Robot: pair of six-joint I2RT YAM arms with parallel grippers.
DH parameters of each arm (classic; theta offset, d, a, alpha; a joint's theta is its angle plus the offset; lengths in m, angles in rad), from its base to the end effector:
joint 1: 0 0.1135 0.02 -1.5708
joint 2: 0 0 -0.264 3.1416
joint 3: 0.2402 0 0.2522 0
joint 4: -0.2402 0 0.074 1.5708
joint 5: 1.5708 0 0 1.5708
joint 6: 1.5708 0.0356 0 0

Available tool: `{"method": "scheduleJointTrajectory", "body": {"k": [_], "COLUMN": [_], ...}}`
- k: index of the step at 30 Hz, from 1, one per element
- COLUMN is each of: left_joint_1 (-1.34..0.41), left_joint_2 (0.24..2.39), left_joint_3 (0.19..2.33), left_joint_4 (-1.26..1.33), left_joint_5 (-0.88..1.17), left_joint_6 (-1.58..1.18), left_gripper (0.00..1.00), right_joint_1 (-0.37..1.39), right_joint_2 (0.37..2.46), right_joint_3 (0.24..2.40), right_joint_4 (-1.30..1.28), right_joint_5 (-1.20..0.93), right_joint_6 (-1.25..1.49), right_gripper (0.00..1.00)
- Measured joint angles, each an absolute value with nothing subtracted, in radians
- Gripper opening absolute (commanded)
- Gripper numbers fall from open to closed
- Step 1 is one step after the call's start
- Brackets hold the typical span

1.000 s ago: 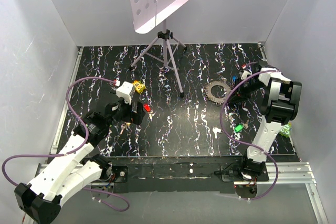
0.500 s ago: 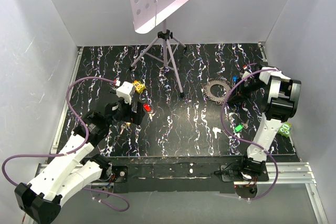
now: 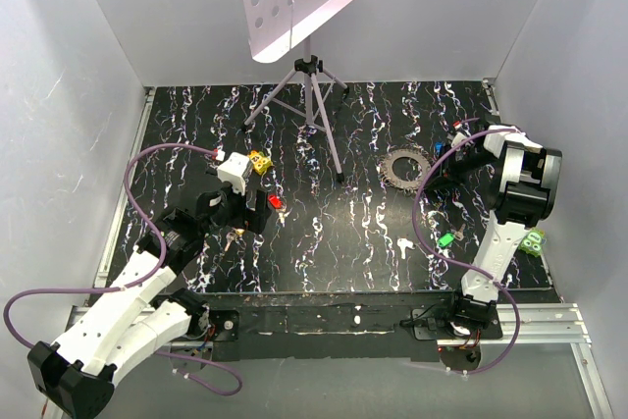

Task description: Put the keys on the keyring

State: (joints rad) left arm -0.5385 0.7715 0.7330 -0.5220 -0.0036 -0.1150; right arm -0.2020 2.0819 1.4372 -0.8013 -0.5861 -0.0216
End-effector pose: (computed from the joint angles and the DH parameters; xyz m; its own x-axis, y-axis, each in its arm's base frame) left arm 0.1466 -0.0874 0.2898 -0.5119 0.1722 -0.8416 0.4545 0.8856 -0.0953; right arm 0.3898 -0.0597 0.1417 -0.9740 0.1811 -0.1363 0.0787 0.8341 0.5460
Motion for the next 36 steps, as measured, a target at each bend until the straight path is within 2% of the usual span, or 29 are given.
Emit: {"method": "scheduleJointTrajectory", "body": {"k": [3,13,18,26,36], "left_joint_1": [-0.538,-0.535,-0.532,-0.531,-0.526], "left_joint_2": [0.773,0.781,0.782,0.782,0.771], "left_joint_3": [0.733,0.733,0.733,0.733,0.728], "left_joint_4": [-0.521,-0.515,-0.515,-0.515,-0.503], "left_joint_5": [-0.004,0.017,0.021,0.030,0.069], "left_joint_6": [-0.115,-0.115,-0.115,-0.113,-0.101], "left_gripper": [0.98,0.98,0.98,0.98,0.98], "right_joint_1": [-0.202,-0.202,-0.202,-0.202,-0.202], "right_joint_2": [2.082,2.109,2.117,2.096,1.801], "right_joint_3": [1.437,1.458,1.465,1.460,1.446], "right_joint_4": [-0.791,-0.771,-0.766,-0.748,-0.722], "right_joint_5": [-0.579,-0.570,-0.567,-0.570,-0.579], "right_joint_6": [-0.004,0.027,0.035,0.030,-0.062], "right_gripper": [0.24,0.21,0.01,0.01,0.01]}}
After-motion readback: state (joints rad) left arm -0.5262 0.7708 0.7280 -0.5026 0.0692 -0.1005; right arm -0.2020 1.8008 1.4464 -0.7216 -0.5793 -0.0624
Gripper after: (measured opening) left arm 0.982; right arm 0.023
